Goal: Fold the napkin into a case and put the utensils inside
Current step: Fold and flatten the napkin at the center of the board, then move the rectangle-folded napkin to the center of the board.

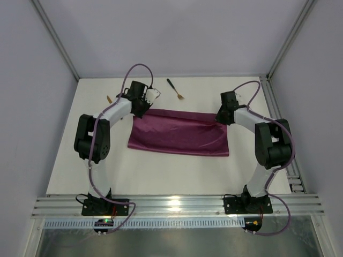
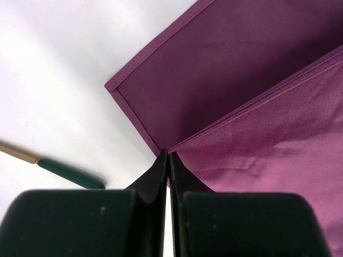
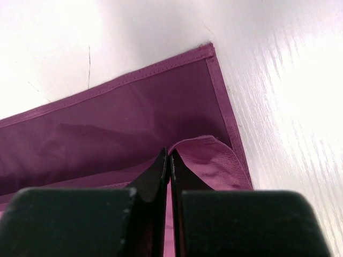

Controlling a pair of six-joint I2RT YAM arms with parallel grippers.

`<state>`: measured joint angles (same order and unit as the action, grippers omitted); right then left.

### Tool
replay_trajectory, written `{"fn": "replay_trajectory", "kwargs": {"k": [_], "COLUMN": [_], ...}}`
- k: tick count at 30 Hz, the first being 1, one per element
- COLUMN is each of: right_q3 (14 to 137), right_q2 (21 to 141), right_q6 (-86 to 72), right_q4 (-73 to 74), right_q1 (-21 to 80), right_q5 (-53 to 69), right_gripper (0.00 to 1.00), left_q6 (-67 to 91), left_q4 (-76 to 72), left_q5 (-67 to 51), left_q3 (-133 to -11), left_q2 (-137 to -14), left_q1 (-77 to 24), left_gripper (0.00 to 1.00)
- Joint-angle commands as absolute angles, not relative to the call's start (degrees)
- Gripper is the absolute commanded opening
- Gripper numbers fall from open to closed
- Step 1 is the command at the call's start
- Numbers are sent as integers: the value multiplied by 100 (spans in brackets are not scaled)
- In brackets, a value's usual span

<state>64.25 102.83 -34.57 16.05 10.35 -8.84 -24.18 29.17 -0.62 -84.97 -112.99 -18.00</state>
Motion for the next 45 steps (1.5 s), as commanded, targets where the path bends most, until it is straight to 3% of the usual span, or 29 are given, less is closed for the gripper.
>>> {"fn": "replay_trajectory", "kwargs": {"k": [1,8,10,13,16,17,18,20,23,28,31,33,39,42,45], "right_q3": [6697,6908,7065,7268,7567,7620,7646,7568,7305,6400,5820,5373,4729,4589,4369], "right_q2": [10362,10529,10617,10731,10845,10837,10811,10574,10215,9599,9229,8940,8701,8754,8623], "right_q6": [-3322,-3270,-3208,-2989,-2751,-2673,-2646,-2611,-2567,-2531,-2531,-2549,-2768,-2847,-2883], "right_q4": [1749,1793,1872,1828,2003,2117,2153,2162,2250,2320,2408,2391,2242,2250,2338], "right_q1": [800,686,616,519,457,448,440,439,439,448,501,571,879,888,888], "right_q5": [-1450,-1389,-1319,-1073,-949,-975,-1097,-1204,-1161,-695,-247,-79,220,132,26], "right_gripper": [4,6,24,36,38,37,37,37,37,37,45,50,51,44,23], "left_q6": [-2382,-2364,-2355,-2320,-2224,-2154,-2153,-2145,-2101,-1768,-1679,-1670,-1723,-1705,-1731], "left_q4": [2725,2646,2611,2531,2505,2496,2496,2496,2531,3224,3769,3981,4183,4262,4368], "left_q5": [624,615,650,756,756,712,660,510,641,493,255,28,-412,-764,-1168], "left_q3": [-8745,-8921,-8965,-9044,-9105,-9140,-9149,-9149,-9184,-9124,-8477,-8053,-6883,-6645,-6478], "left_q2": [-11425,-11663,-11724,-11830,-11883,-11857,-11830,-11760,-11593,-10919,-10357,-10065,-9405,-9325,-9255], "left_q1": [-1644,-1644,-1644,-1644,-1644,-1644,-1644,-1644,-1644,-1591,-1468,-1328,-906,-791,-773], "left_gripper": [0,0,0,3,20,39,50,66,71,69,59,58,60,60,59]}}
